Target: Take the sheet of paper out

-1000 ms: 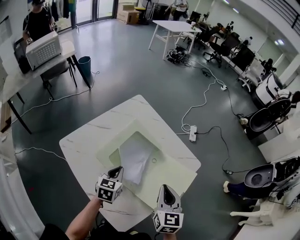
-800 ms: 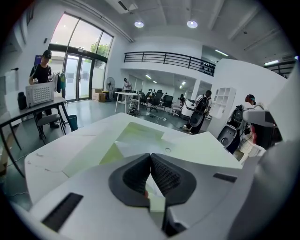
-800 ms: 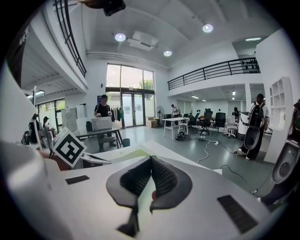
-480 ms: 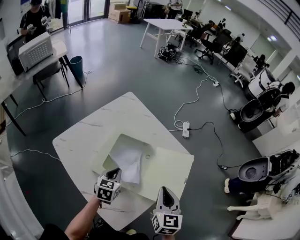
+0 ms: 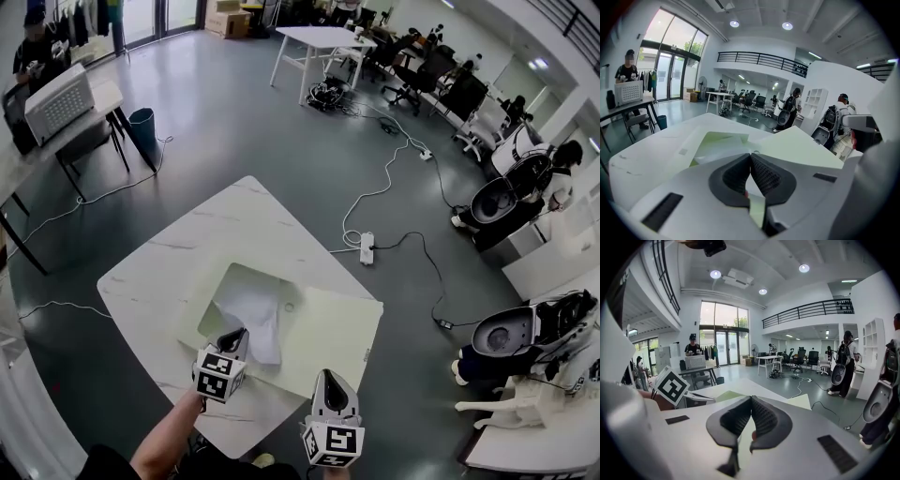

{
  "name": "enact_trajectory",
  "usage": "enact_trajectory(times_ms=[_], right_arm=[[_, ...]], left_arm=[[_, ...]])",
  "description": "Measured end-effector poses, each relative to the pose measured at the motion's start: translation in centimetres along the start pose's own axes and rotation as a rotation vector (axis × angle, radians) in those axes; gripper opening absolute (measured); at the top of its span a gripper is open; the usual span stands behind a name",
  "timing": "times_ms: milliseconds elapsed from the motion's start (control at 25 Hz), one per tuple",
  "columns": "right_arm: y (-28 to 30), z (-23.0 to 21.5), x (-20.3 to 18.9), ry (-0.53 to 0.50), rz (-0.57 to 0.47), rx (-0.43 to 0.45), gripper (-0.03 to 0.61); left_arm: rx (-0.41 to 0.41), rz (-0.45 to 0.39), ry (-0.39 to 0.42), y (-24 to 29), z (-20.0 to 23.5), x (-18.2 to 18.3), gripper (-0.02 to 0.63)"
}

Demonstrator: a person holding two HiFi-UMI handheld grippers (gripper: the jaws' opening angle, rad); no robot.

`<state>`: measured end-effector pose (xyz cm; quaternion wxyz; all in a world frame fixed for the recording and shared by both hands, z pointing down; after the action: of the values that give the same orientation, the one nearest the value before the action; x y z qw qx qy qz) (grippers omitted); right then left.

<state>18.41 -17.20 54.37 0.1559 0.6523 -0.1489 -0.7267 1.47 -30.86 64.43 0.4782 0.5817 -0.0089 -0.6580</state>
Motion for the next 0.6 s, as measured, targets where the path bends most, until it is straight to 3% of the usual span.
enact_trajectory(times_ms=[600], right_arm=[[-6.5,-0.4,0.9,-0.008,-0.071,-0.007,0.017]], left_arm=[[-0.019,-0.112,0.042,-6.8,-5.2,2.0,0.025]])
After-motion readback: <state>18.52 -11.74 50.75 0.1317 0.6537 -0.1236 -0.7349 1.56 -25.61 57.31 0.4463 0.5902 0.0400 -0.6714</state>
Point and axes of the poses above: the fingertips, and each gripper's own axes: y forward along the fingers, z to its left, x out of its top, the point moved 5 cm from there along -y, backward along the fingers, and after that the axes turned 8 degrees about -y, right-handed, at the moved point
